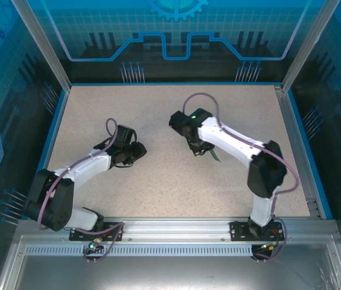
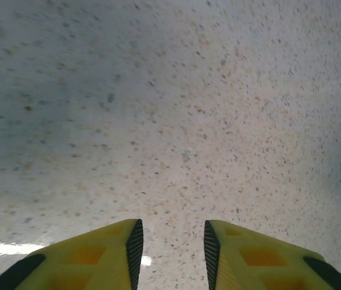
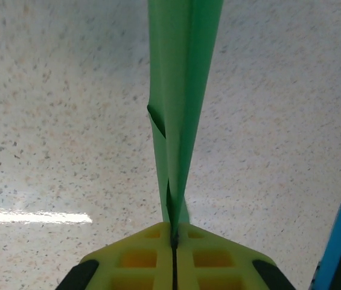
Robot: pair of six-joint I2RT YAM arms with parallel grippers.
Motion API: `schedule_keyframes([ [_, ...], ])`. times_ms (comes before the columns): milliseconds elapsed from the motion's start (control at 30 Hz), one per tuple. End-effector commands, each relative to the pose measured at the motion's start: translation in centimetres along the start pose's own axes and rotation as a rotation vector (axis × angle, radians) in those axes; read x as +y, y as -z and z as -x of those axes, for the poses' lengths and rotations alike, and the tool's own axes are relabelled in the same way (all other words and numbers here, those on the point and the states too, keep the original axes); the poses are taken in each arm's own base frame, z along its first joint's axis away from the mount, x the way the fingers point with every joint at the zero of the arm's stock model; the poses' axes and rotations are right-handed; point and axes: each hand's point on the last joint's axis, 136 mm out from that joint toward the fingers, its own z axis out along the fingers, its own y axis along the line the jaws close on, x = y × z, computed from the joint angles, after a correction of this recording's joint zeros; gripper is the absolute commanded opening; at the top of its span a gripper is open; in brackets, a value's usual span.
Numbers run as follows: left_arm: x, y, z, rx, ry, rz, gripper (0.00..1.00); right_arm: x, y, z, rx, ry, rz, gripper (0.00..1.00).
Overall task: Fold a paper plane with a square sheet of paper (pick it up from the middle)
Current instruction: Turn over the paper at the center of the table.
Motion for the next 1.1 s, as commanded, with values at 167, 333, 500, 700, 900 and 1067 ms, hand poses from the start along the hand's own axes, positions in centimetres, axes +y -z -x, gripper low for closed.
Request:
schedule_keyframes([
  [167,3.5,2.1,1.1,-0.105,0.057,0.104,0.4,9.9,-2.0,-0.1,0.108,0.094,0.064,0.12],
  [333,3.5,2.3,1.2,-0.11,0.051,0.096,0.41,14.8,-1.6,0.7,0.101,0.074,0.25,0.22],
  [500,2.4,2.0,1.0,-0.082,0.024,0.055,0.42,15.9,1.7,1.5,-0.009,0.014,0.541,0.45],
  [700,-0.2,0.9,0.0,0.006,-0.029,-0.062,0.41,12.4,2.8,1.2,-0.13,-0.175,0.908,0.35],
  [900,-3.2,-0.6,-1.6,0.117,-0.067,-0.179,0.42,11.9,1.5,0.6,-0.131,-0.231,1.14,0.16],
  [1067,-4.9,-1.5,-2.7,0.178,-0.102,-0.209,0.42,13.3,-1.9,-0.3,-0.056,-0.259,1.114,0.13],
])
